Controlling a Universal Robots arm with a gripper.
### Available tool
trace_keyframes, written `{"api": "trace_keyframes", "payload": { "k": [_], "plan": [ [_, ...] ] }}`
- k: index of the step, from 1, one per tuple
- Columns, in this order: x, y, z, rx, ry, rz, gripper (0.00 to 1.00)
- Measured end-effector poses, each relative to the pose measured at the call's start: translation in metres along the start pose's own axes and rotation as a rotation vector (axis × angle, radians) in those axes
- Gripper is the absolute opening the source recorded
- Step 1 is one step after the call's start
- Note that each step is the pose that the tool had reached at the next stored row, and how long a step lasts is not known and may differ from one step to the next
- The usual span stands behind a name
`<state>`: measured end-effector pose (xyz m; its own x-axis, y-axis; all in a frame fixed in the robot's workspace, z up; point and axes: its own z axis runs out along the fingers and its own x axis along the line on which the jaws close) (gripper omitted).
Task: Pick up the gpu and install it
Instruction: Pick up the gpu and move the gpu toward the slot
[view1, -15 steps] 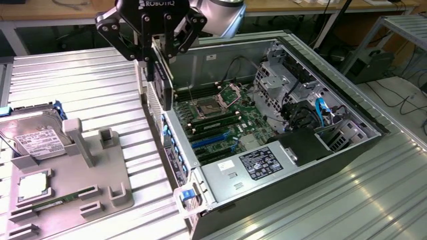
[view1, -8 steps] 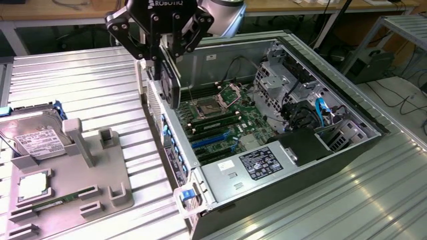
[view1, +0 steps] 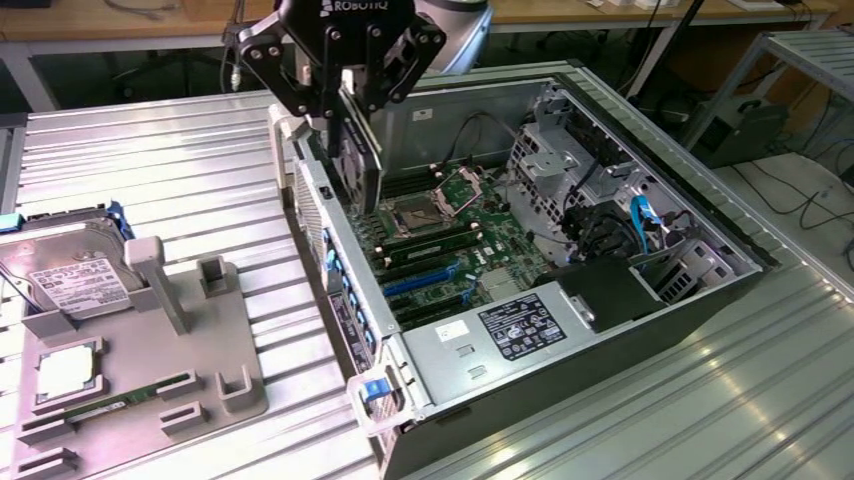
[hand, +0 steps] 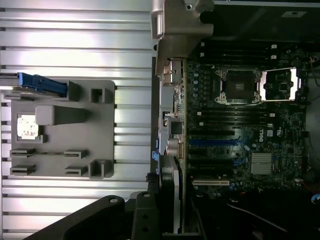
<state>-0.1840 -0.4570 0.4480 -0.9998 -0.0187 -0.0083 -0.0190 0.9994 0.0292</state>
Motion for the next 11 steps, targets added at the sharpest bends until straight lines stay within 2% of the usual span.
{"api": "trace_keyframes", "payload": {
  "k": [11],
  "plan": [
    [-0.014, -0.0003, 0.0001, 0.0, 0.0, -0.001, 0.28]
  ]
}}
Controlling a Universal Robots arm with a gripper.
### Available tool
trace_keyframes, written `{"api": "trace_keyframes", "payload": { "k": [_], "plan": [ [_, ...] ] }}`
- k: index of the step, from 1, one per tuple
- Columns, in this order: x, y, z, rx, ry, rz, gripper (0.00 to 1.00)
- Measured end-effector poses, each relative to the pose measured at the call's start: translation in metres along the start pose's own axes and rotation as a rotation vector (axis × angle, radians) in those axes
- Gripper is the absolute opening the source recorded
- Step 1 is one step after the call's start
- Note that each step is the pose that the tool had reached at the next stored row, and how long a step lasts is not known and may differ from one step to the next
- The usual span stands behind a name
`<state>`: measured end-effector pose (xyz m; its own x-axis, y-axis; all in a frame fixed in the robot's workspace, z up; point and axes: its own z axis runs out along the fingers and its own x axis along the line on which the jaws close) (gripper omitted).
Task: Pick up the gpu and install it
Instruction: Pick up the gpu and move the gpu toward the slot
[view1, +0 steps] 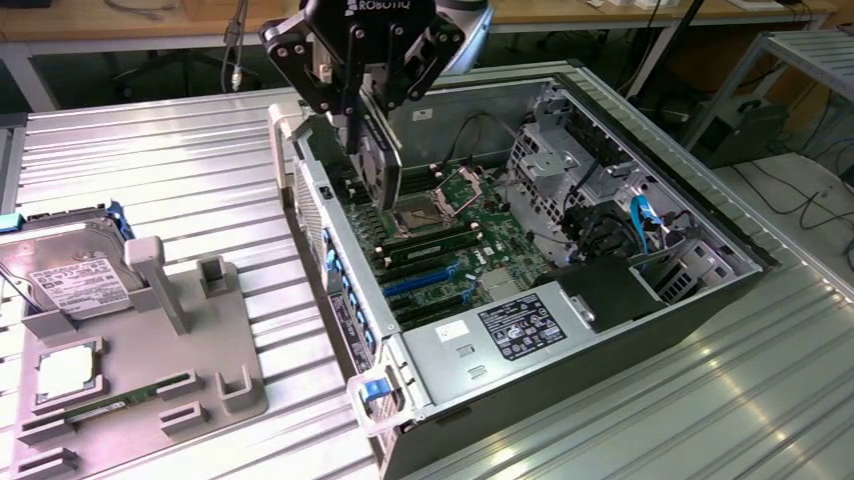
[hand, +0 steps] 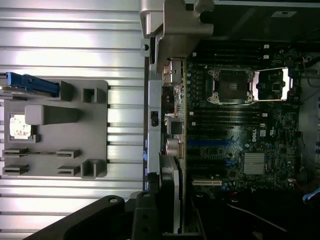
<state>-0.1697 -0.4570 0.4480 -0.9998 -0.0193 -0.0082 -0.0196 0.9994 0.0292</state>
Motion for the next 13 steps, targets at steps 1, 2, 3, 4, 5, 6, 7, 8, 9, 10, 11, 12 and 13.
{"api": "trace_keyframes", "payload": {
  "k": [1, 2, 3, 4, 5, 6, 7, 8, 9, 10, 11, 12, 13],
  "plan": [
    [-0.001, 0.0, 0.0, 0.0, 0.0, 0.0, 0.28],
    [-0.002, 0.0, 0.0, 0.0, 0.0, 0.0, 0.28],
    [-0.004, -0.0001, 0.0, 0.0, 0.0, 0.0, 0.28],
    [-0.006, -0.0001, 0.0, 0.0, 0.0, 0.0, 0.28],
    [-0.007, -0.0001, 0.0001, 0.0, 0.0, 0.0, 0.28],
    [-0.008, -0.0002, 0.0001, -0.0001, 0.0, 0.0, 0.28],
    [-0.009, -0.0002, 0.0, 0.0001, 0.0, 0.0, 0.28],
    [-0.01, -0.0002, 0.0001, 0.0, 0.0, 0.0, 0.28],
    [-0.012, -0.0002, 0.0001, 0.0, 0.0, 0.0, 0.28],
    [-0.013, -0.0002, 0.0001, 0.0, 0.0, 0.0, 0.28],
    [-0.015, -0.0003, 0.0001, 0.0, 0.0, 0.0, 0.28],
    [-0.016, -0.0003, 0.0002, 0.0, 0.0, 0.0, 0.28],
    [-0.018, -0.0003, 0.0001, 0.0, 0.0, 0.0, 0.28]
  ]
}}
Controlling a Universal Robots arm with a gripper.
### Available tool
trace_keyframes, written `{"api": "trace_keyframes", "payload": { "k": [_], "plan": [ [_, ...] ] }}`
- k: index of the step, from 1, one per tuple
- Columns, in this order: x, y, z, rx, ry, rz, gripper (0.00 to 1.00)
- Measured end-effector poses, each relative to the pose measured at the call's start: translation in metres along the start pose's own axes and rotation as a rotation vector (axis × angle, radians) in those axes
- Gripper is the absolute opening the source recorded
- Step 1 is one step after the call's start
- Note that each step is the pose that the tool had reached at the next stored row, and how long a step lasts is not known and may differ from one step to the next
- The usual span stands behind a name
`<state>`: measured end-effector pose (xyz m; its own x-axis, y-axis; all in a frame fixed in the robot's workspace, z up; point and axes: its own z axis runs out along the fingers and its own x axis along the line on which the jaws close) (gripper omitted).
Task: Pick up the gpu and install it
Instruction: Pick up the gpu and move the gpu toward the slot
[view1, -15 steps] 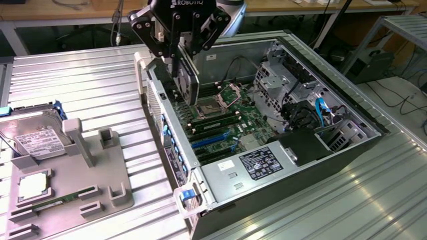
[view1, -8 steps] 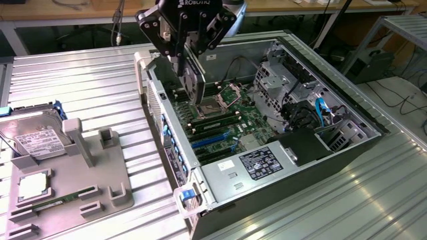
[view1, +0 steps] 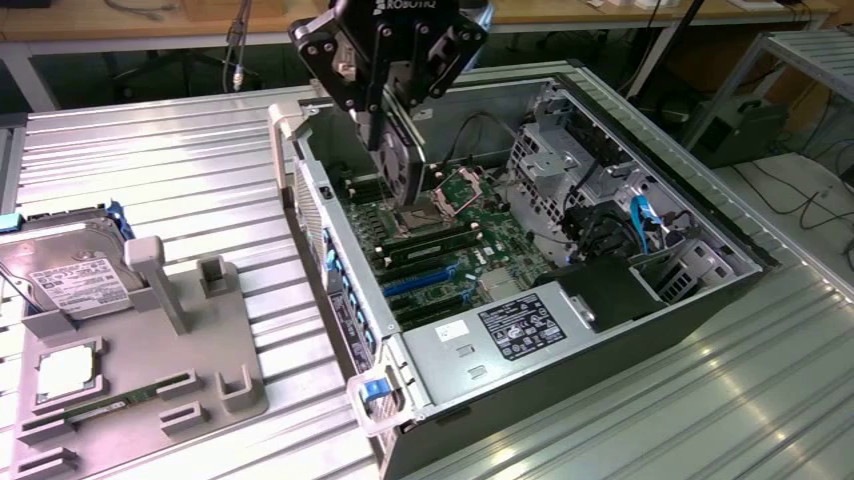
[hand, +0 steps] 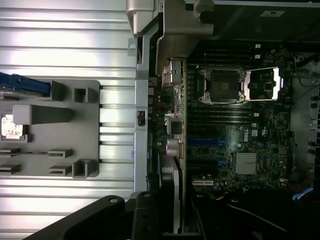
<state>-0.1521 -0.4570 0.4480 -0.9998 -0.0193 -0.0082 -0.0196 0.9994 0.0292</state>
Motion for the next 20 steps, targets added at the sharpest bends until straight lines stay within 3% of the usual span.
{"api": "trace_keyframes", "payload": {
  "k": [20],
  "plan": [
    [-0.028, -0.0005, 0.0002, 0.0, 0.0, -0.001, 0.28]
  ]
}}
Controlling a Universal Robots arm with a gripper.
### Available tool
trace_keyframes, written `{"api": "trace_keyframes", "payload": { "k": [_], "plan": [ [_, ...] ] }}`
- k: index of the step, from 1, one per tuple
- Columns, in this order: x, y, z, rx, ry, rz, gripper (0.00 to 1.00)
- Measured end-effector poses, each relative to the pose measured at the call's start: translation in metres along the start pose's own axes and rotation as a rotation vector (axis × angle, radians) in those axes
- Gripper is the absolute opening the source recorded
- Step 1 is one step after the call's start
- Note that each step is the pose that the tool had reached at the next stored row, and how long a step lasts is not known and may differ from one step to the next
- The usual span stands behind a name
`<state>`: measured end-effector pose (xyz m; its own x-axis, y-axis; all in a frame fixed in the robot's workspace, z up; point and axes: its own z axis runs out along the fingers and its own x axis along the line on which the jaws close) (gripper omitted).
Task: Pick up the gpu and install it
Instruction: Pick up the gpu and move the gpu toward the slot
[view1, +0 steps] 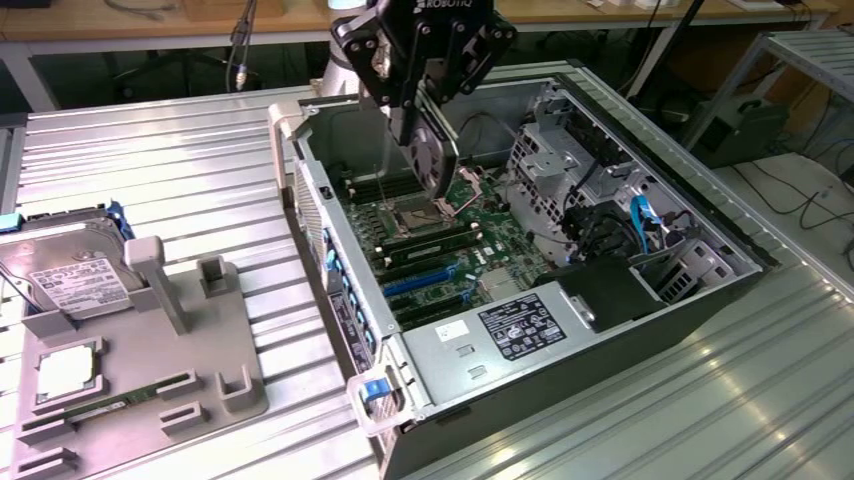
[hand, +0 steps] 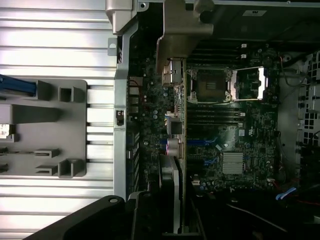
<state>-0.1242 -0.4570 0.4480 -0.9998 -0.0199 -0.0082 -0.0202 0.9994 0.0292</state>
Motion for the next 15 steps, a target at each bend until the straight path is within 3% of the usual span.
{"api": "trace_keyframes", "payload": {
  "k": [15],
  "plan": [
    [-0.02, -0.0004, 0.0004, -0.0001, 0.0, 0.0, 0.28]
  ]
}}
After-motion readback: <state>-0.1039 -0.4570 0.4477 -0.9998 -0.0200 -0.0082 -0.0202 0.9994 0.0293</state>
